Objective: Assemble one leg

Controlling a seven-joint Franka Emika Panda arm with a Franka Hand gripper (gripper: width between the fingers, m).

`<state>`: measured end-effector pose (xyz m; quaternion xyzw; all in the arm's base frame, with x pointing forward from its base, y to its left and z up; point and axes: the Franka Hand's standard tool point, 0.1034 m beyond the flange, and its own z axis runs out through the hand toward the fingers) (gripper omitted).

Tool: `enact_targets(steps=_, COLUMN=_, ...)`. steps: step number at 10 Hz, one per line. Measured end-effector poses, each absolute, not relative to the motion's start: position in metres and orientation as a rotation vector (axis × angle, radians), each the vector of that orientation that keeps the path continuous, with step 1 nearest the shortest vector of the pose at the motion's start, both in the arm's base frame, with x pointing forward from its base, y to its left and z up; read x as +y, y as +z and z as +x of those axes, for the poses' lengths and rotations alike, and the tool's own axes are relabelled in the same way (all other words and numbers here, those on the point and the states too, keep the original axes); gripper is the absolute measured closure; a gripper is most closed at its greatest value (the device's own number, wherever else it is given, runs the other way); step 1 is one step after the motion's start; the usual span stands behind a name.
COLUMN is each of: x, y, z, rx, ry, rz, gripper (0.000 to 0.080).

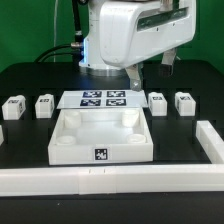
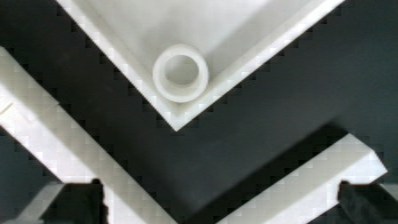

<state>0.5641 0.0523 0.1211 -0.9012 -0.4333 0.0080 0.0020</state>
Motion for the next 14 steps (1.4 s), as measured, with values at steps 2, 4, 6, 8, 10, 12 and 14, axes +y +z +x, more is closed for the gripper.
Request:
enact_targets(steps=2, x=0.052, y=0.121, z=0.564, rx=-1.359, ry=0.025, rz=-2.828, gripper=0.015)
enact_targets(steps=4, x=0.052, y=0.121, z=0.564, rx=-1.359, ry=0.025, rz=-2.828, gripper=0.015)
enact_targets(steps=6, x=0.052, y=0.121, z=0.564, rx=-1.359, ry=0.025, rz=-2.828, gripper=0.015)
enact_targets(steps=8, x=0.052, y=0.121, z=0.564, rx=-1.413, ry=0.025, rz=-2.801, gripper=0.015)
enact_targets(steps=10, x=0.041, y=0.116, z=0.546, rx=-1.578, ry=0.018, rz=-2.715, gripper=0.015)
enact_targets(steps=12, x=0.025, y=0.109, z=0.502, rx=-1.911, ry=0.045, rz=-2.482, gripper=0.015)
enact_targets(steps=14, x=0.003, y=0.09, z=0.466, rx=-2.25, ry=0.016, rz=-2.185, gripper=0.015)
